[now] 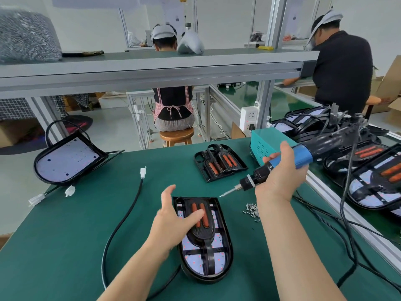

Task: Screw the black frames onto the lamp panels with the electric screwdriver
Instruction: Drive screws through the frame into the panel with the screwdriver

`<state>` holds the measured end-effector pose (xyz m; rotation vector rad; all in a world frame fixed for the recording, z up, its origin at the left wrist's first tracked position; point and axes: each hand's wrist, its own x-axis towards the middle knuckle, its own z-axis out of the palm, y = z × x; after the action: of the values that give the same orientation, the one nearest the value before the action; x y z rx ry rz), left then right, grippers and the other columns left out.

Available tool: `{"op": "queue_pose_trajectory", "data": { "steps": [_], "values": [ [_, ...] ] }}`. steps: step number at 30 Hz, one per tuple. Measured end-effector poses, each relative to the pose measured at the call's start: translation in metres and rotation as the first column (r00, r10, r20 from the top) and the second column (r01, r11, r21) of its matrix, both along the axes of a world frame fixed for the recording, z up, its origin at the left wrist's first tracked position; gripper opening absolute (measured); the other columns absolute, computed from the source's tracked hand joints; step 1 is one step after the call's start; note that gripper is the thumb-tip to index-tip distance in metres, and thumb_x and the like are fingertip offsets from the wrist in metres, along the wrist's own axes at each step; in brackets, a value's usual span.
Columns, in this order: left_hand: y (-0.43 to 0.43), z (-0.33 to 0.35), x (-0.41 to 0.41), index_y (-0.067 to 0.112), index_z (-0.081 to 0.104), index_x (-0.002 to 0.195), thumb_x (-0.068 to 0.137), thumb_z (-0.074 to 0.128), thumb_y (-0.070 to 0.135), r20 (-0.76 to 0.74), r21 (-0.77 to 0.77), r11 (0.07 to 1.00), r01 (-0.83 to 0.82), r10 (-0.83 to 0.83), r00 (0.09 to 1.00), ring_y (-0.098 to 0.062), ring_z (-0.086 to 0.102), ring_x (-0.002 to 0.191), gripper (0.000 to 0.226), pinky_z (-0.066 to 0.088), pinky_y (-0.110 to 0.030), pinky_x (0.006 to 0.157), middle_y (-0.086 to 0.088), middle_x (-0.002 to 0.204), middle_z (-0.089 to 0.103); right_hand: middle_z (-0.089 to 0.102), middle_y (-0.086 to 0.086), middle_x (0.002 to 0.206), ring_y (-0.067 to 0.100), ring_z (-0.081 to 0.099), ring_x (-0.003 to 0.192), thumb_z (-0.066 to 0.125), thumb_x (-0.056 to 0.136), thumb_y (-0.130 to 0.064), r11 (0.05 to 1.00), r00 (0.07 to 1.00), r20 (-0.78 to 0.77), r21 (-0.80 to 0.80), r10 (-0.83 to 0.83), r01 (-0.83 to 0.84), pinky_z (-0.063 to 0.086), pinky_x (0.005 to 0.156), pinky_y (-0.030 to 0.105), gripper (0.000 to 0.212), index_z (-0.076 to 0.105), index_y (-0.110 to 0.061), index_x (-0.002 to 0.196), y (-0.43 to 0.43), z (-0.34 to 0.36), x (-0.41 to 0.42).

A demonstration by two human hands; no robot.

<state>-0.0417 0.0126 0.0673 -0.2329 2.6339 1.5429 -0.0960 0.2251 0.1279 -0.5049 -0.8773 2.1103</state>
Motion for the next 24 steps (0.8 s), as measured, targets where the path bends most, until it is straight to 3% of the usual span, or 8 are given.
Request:
{"op": "queue_pose_trajectory", "data": {
  "steps": [4, 7, 10, 16, 24],
  "values": [
    [0.002, -0.009, -0.011, 0.055, 0.019, 0.142, 0.074, 0.084, 0.035, 0.057, 0.093, 0.995, 0.037, -0.042, 0.997, -0.004, 0.057, 0.078, 0.096, 0.046, -0.02, 0.063, 0.012, 0.101, 0.06, 0.054, 0.016, 0.083, 0.027, 0.052, 0.067, 0.07, 0.087, -0.015, 0.99, 0.999, -0.04, 0.137, 0.015, -0.01, 0.051, 0.055, 0.025, 0.023, 0.055, -0.011, 0.104, -0.009, -0.004, -0.02],
    [0.003, -0.012, -0.015, 0.048, 0.031, 0.138, 0.072, 0.085, 0.032, 0.082, 0.132, 0.991, 0.023, -0.034, 0.996, -0.018, 0.068, 0.091, 0.086, 0.054, -0.028, 0.075, 0.006, 0.109, 0.064, 0.054, 0.008, 0.072, 0.024, 0.052, 0.057, 0.071, 0.088, -0.013, 0.971, 0.999, -0.028, 0.239, 0.036, -0.029, 0.05, 0.052, 0.025, 0.02, 0.053, -0.015, 0.096, -0.017, -0.009, -0.03],
    [0.003, -0.014, -0.015, 0.042, 0.039, 0.125, 0.068, 0.083, 0.034, 0.085, 0.119, 0.993, 0.028, -0.038, 0.996, -0.025, 0.072, 0.09, 0.072, 0.059, -0.039, 0.083, 0.0, 0.1, 0.069, 0.054, 0.002, 0.067, 0.016, 0.052, 0.049, 0.071, 0.088, -0.014, 0.952, 0.997, -0.001, 0.299, 0.076, -0.072, 0.049, 0.051, 0.026, 0.019, 0.054, -0.02, 0.092, -0.024, -0.017, -0.036],
    [0.002, -0.016, -0.016, 0.041, 0.043, 0.107, 0.071, 0.084, 0.029, 0.078, 0.125, 0.992, 0.028, -0.038, 0.996, -0.025, 0.073, 0.085, 0.056, 0.061, -0.039, 0.08, 0.002, 0.094, 0.071, 0.057, -0.005, 0.061, 0.016, 0.054, 0.05, 0.073, 0.083, -0.022, 0.931, 0.991, 0.025, 0.341, 0.129, -0.13, 0.051, 0.053, 0.028, 0.021, 0.056, -0.019, 0.094, -0.029, -0.026, -0.041],
    [0.002, -0.017, -0.017, 0.039, 0.042, 0.111, 0.073, 0.084, 0.028, 0.076, 0.123, 0.992, 0.024, -0.034, 0.997, -0.026, 0.073, 0.084, 0.057, 0.061, -0.041, 0.08, 0.0, 0.094, 0.071, 0.057, -0.002, 0.068, 0.013, 0.055, 0.048, 0.073, 0.082, -0.026, 0.907, 0.988, 0.049, 0.391, 0.149, -0.156, 0.051, 0.052, 0.027, 0.023, 0.056, -0.019, 0.096, -0.038, -0.036, -0.046]
  ]
}}
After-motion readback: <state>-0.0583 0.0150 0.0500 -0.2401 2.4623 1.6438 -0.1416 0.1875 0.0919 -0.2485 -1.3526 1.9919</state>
